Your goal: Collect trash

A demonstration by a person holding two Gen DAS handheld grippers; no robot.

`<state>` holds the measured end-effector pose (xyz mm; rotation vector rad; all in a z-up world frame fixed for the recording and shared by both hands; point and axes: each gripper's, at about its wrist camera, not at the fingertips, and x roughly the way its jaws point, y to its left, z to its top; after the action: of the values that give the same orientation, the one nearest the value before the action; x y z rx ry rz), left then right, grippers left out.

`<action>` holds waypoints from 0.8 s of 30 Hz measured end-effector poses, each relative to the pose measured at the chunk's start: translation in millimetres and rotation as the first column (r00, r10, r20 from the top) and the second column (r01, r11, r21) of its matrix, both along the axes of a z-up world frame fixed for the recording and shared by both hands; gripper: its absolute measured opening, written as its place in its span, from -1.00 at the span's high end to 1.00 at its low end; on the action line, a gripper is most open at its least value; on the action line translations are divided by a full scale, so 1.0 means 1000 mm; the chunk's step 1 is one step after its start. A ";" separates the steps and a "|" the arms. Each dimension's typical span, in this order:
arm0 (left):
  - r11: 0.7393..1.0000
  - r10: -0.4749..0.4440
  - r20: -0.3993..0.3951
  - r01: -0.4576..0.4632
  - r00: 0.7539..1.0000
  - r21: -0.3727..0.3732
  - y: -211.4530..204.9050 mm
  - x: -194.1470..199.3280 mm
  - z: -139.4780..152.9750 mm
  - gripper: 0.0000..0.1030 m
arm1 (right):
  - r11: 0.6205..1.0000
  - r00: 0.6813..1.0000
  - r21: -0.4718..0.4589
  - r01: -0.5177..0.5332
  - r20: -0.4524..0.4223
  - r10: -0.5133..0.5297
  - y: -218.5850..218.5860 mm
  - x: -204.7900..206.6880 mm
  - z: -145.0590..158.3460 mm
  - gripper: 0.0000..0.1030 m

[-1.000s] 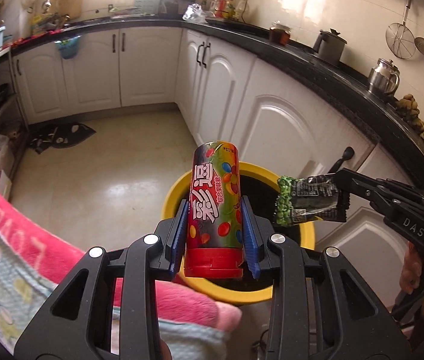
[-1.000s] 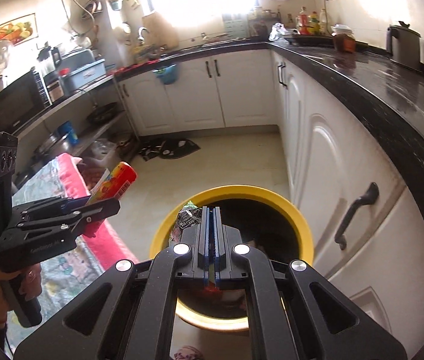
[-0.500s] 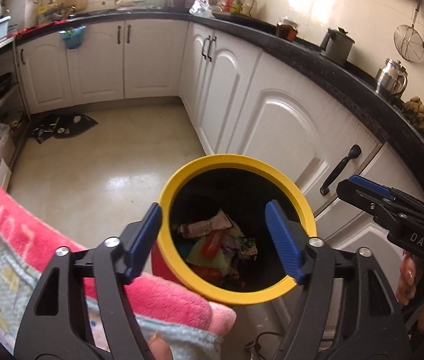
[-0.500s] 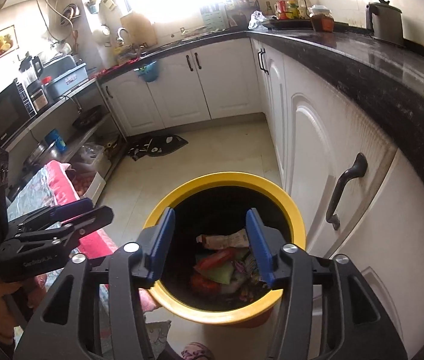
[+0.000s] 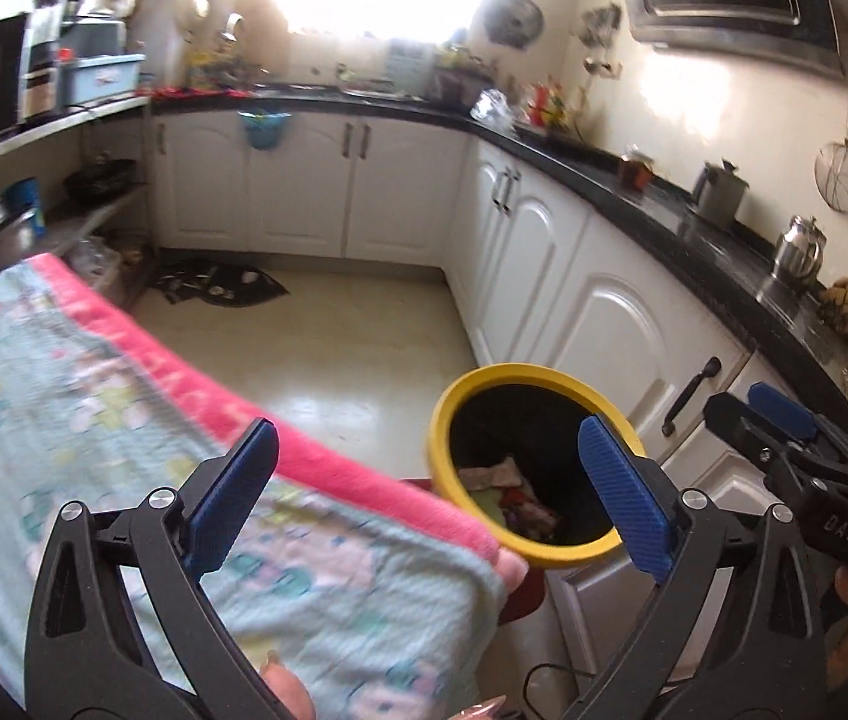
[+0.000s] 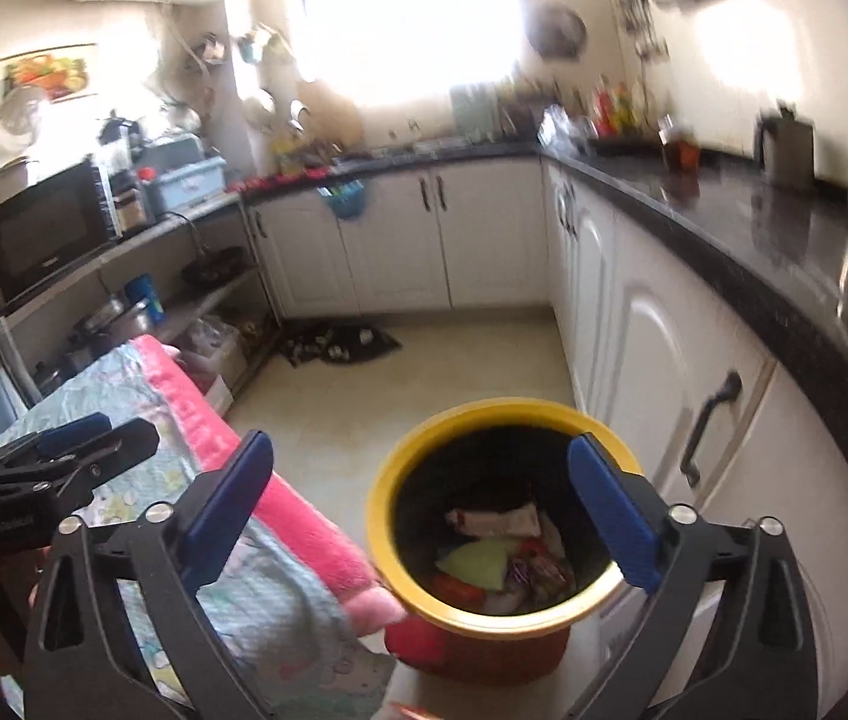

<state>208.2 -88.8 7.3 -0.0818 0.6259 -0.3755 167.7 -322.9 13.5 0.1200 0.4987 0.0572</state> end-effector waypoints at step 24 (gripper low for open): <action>0.968 0.218 0.189 -0.237 0.957 0.083 0.077 -0.148 -0.023 -0.79 | 0.996 0.964 -0.086 0.000 0.263 0.022 0.077 -0.137 -0.026 -0.88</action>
<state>60.4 -12.1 -16.1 -0.0186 0.4516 -0.1235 30.4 -246.4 -12.2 0.0248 0.2344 0.0617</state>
